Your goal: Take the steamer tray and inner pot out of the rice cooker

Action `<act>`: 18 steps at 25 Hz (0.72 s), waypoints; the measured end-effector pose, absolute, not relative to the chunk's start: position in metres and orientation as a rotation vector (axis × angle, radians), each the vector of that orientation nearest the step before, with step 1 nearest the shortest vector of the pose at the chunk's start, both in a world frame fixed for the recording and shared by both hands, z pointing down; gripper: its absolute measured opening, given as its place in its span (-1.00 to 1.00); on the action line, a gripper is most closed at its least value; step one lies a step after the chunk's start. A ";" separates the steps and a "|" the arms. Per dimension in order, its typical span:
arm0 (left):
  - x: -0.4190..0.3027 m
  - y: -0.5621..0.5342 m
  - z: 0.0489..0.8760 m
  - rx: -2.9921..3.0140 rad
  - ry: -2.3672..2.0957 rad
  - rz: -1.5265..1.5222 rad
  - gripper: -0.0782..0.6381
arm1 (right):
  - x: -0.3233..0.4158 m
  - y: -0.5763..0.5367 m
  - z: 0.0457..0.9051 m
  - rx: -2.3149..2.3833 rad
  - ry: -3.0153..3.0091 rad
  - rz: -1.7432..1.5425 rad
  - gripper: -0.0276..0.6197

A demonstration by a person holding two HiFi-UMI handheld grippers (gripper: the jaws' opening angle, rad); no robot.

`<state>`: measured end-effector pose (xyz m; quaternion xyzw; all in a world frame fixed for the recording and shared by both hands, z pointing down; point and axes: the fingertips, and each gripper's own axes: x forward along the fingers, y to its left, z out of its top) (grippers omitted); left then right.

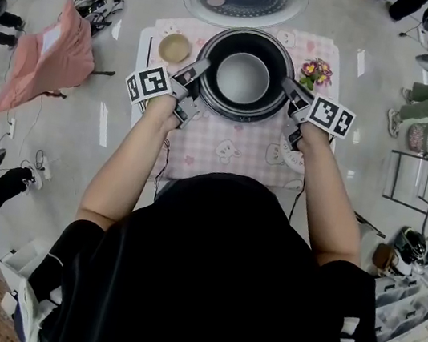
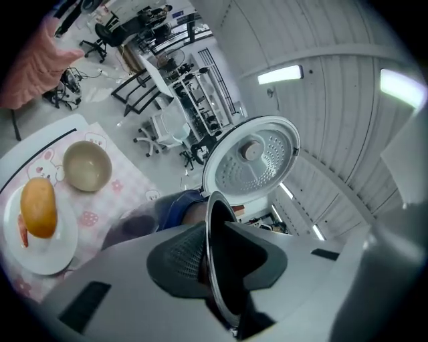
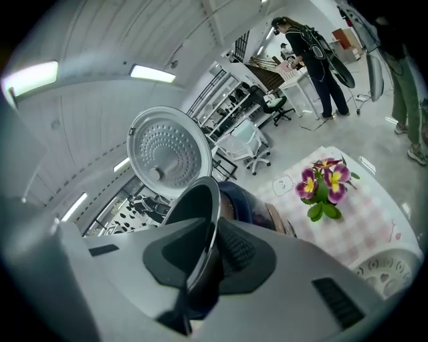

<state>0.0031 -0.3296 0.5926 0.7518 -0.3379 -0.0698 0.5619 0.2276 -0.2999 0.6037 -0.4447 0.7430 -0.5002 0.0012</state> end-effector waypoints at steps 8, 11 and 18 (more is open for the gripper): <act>-0.002 -0.322 0.578 1.785 -0.810 -0.186 -0.68 | 0.227 -0.289 0.584 -1.360 2.344 -1.528 -0.78; -0.004 -0.319 0.569 1.803 -0.803 -0.203 -0.68 | 0.226 -0.286 0.574 -1.356 2.348 -1.501 -0.79; -0.004 -0.308 0.533 1.856 -0.768 -0.233 -0.68 | 0.226 -0.277 0.533 -1.341 2.350 -1.420 -0.79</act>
